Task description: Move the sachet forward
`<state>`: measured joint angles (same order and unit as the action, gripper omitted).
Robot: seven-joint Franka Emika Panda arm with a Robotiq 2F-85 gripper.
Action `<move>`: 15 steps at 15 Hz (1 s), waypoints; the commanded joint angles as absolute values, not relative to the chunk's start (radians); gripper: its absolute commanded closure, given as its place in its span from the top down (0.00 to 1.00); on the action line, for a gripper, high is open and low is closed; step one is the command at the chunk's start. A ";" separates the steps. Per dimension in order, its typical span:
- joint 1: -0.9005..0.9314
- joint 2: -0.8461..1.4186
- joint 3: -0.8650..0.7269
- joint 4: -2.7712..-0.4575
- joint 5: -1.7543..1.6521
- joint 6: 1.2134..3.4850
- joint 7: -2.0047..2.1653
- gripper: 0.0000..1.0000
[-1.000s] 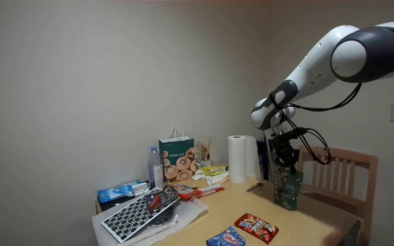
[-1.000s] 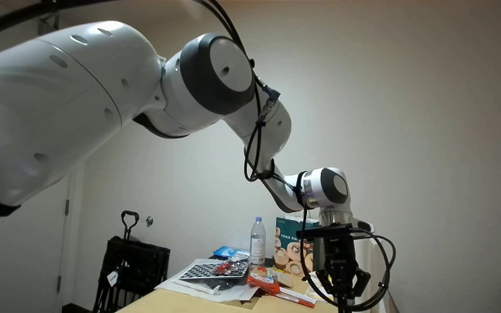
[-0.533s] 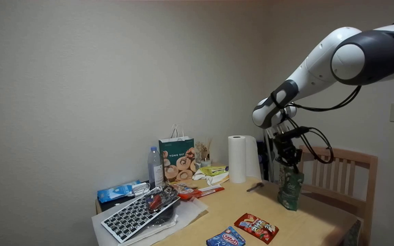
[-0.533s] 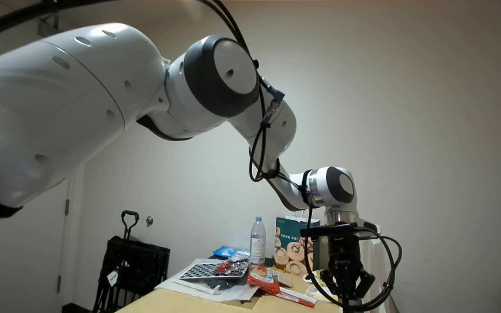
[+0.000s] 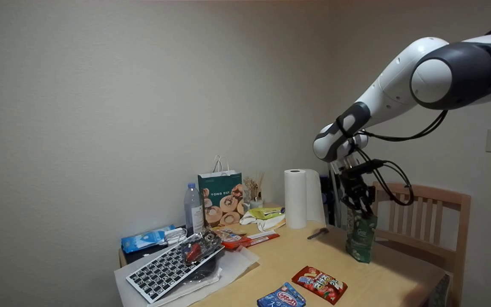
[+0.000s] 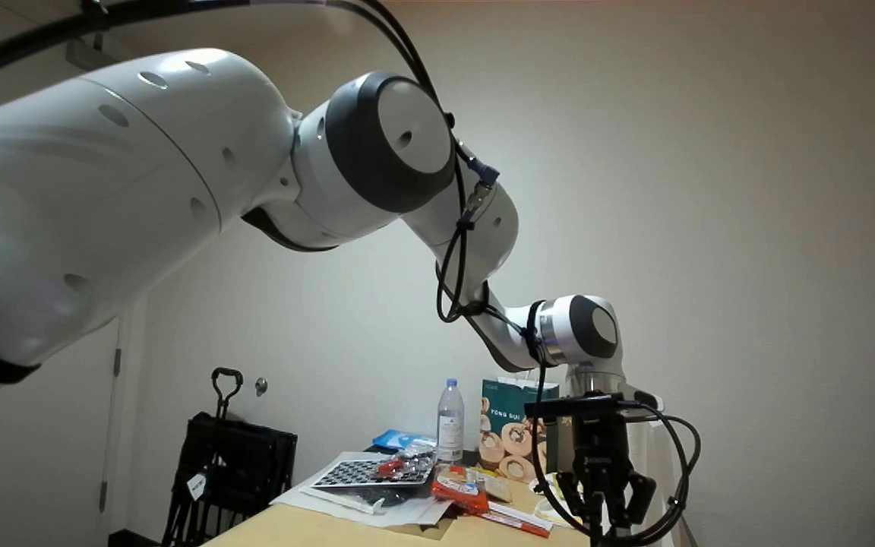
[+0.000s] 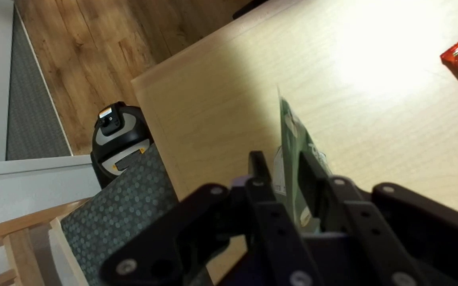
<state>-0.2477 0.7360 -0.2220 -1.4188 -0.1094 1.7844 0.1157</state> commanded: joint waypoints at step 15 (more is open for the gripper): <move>-0.272 0.892 -0.209 -1.255 -0.108 1.798 0.056 0.68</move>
